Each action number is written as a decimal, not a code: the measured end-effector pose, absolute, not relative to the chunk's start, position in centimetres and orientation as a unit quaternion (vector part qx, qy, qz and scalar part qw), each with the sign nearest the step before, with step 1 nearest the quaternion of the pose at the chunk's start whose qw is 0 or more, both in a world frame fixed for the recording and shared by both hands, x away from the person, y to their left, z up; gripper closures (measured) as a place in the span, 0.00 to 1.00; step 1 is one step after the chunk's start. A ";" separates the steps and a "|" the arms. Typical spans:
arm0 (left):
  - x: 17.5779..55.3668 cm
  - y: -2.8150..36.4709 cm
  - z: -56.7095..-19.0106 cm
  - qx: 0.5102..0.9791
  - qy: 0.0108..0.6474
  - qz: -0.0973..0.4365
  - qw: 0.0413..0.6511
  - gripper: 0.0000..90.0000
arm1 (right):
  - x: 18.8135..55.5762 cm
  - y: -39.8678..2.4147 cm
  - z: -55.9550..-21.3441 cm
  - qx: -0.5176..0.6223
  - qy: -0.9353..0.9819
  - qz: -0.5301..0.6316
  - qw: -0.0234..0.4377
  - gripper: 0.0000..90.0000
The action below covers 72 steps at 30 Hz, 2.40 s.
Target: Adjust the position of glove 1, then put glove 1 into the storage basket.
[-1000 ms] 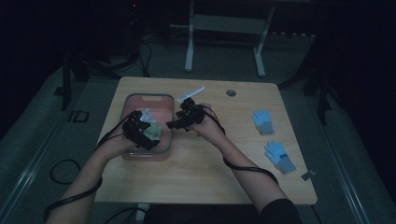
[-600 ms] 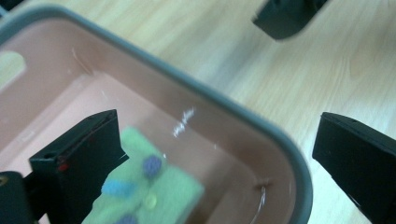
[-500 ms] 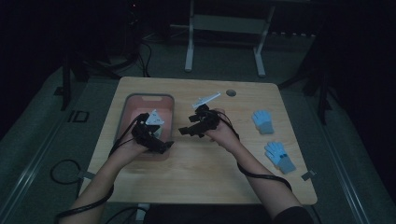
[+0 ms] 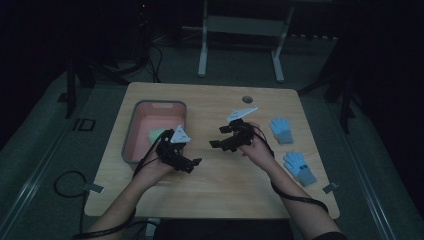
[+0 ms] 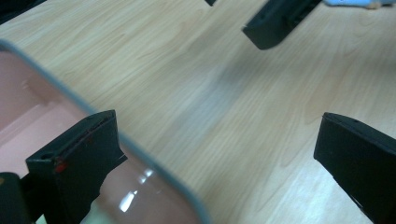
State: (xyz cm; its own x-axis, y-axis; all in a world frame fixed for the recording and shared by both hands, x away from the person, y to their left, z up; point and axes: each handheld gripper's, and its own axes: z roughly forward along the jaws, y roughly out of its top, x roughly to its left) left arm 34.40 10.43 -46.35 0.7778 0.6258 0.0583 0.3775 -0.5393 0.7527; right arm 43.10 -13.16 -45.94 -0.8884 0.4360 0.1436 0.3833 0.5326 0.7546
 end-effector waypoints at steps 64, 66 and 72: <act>30.5 5.7 -55.2 0.862 0.247 0.116 0.426 0.00 | 48.5 -37.8 -49.3 0.465 0.784 0.368 0.185 0.66; 30.3 5.8 -55.1 0.862 0.249 0.118 0.426 0.00 | 49.1 -37.8 -49.8 0.469 0.785 0.360 0.183 0.67; 30.1 6.0 -55.0 0.859 0.253 0.119 0.429 0.00 | 50.6 -37.2 -52.0 0.473 0.791 0.344 0.178 0.67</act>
State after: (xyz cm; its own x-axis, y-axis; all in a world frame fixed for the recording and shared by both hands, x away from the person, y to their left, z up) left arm 30.11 6.05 -55.05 0.8437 0.5367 -0.0129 0.3322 -0.5031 0.7978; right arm 50.60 -37.19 -51.96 -0.4883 0.8716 0.0433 0.6264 0.3156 0.7127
